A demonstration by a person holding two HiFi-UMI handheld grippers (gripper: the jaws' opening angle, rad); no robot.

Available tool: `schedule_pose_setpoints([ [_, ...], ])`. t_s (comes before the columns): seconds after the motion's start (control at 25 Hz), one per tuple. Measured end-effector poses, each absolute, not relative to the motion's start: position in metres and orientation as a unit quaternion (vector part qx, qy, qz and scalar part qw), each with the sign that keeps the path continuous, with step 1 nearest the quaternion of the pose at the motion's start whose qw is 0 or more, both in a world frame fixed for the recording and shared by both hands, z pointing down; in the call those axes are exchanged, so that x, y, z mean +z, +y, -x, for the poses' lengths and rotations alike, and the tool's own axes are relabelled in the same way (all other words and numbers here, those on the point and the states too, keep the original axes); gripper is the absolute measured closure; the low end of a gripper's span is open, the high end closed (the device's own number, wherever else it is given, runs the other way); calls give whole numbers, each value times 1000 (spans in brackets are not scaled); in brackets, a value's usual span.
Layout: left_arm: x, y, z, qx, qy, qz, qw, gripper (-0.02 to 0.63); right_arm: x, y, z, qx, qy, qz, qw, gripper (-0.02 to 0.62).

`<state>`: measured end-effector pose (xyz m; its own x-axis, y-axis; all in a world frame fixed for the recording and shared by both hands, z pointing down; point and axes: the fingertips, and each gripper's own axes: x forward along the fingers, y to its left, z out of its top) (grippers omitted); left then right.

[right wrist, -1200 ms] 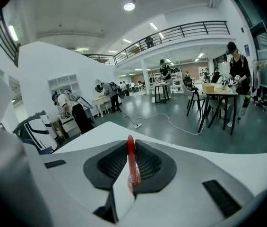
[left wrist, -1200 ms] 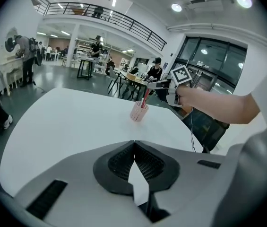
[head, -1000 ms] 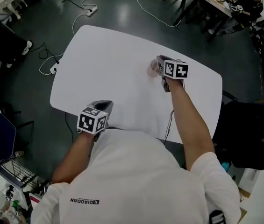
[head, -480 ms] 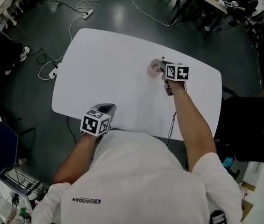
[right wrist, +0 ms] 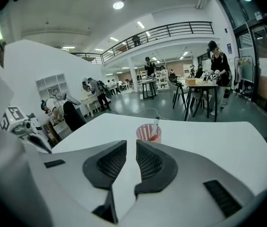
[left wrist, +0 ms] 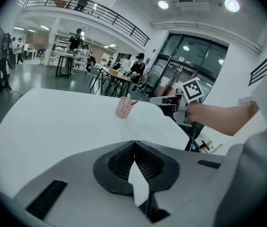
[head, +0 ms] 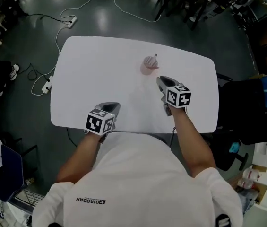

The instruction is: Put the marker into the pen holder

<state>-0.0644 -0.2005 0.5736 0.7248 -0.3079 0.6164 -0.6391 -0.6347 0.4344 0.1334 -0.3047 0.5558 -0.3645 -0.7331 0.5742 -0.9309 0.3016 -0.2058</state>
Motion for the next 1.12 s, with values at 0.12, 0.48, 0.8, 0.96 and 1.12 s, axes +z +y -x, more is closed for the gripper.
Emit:
schedule_pose_setpoints([
  [0.12,564,-205,60,249,-260,-879,312,578,542,-272,-125,262,-786,-536,163,529],
  [0.48,558,-201,41,268,-213,-897,279,578,507,-192,-108,283,-803,-523,43,575],
  [0.8,531,-177,5,243,-210,-912,255,578,492,-154,-124,268,-806,-525,51,577],
  [0.96,522,-159,-4,236,-224,-912,251,578,485,-137,-125,253,-823,-504,73,577],
  [1.12,522,-130,-22,230,-241,-905,265,578,483,-108,-135,239,-834,-487,100,577],
])
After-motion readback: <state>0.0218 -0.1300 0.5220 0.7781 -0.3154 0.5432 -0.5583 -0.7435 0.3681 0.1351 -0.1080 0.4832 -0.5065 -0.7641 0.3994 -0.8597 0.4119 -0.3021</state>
